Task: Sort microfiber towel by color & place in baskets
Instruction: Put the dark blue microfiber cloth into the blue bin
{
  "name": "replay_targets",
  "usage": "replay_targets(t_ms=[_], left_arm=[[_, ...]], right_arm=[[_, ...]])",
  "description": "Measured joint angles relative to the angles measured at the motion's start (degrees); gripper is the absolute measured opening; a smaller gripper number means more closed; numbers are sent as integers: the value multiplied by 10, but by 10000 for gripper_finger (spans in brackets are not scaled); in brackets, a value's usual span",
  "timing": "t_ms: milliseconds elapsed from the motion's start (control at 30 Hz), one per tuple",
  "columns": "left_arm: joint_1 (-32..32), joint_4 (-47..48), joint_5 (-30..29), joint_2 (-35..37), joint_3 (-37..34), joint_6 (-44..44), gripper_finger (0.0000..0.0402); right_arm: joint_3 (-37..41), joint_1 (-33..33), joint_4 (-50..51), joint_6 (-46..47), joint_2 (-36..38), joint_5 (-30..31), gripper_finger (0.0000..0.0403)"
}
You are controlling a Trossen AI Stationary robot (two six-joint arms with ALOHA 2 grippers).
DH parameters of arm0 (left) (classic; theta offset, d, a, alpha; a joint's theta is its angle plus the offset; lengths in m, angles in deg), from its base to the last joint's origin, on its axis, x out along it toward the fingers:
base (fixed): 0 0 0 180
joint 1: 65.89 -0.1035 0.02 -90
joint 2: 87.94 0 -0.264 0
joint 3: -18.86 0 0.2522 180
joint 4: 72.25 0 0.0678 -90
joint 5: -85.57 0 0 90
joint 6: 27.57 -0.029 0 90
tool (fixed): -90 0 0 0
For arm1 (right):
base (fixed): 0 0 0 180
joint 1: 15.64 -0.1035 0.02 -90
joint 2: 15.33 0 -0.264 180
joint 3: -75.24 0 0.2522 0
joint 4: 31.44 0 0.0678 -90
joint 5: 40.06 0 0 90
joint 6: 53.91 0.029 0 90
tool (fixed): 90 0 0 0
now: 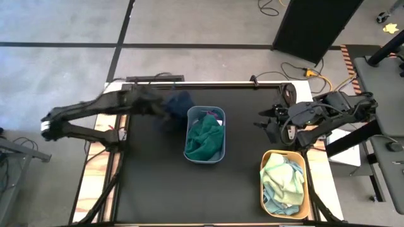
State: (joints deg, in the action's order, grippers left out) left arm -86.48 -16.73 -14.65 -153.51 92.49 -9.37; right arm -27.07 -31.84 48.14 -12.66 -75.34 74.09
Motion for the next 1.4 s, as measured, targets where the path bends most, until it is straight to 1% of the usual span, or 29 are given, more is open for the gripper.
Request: replay_targets(t_ms=[67, 133, 200, 300, 400, 467, 500, 567, 667, 733, 800, 933, 1000, 1233, 1400], left_arm=[[53, 53, 3, 44, 24, -1, 1], [100, 121, 12, 75, 60, 28, 1], [144, 164, 27, 94, 102, 63, 1], [204, 194, 53, 103, 155, 107, 1], [233, 189, 52, 93, 184, 106, 0], [231, 166, 49, 77, 189, 83, 0], [230, 136, 50, 68, 189, 65, 0], [229, 42, 64, 44, 186, 18, 0], [229, -98, 129, 4, 188, -38, 0], [229, -143, 161, -25, 200, -53, 0], [227, -131, 161, -50, 216, -55, 0], [216, -49, 111, -86, 233, -54, 0], [205, -18, 97, -101, 232, -47, 0], [156, -2, 94, -173, 209, 29, 0], [139, -2, 94, -259, 196, 33, 0]], right_arm=[[0, 0, 0, 0, 0, 5, 250], [0, 0, -1, 0, 0, 17, 253], [0, 1, -1, 0, 0, 35, 256], [0, 8, -1, 0, 0, 67, 259], [-1, 18, -6, 1, 0, 75, 260], [-1, 23, -8, 1, 0, 75, 258], [-1, 24, -10, 1, 0, 75, 257], [-1, 24, -15, 1, 0, 75, 252], [-1, 24, -18, 4, 0, 74, 244], [-1, 24, -18, 8, 0, 73, 240], [-1, 24, -18, 8, 0, 73, 236], [-1, 24, -18, 8, 0, 72, 231], [-1, 24, -18, 8, 0, 71, 231], [-1, 24, -18, 8, 0, 68, 242], [-1, 24, -18, 10, 0, 53, 248]])
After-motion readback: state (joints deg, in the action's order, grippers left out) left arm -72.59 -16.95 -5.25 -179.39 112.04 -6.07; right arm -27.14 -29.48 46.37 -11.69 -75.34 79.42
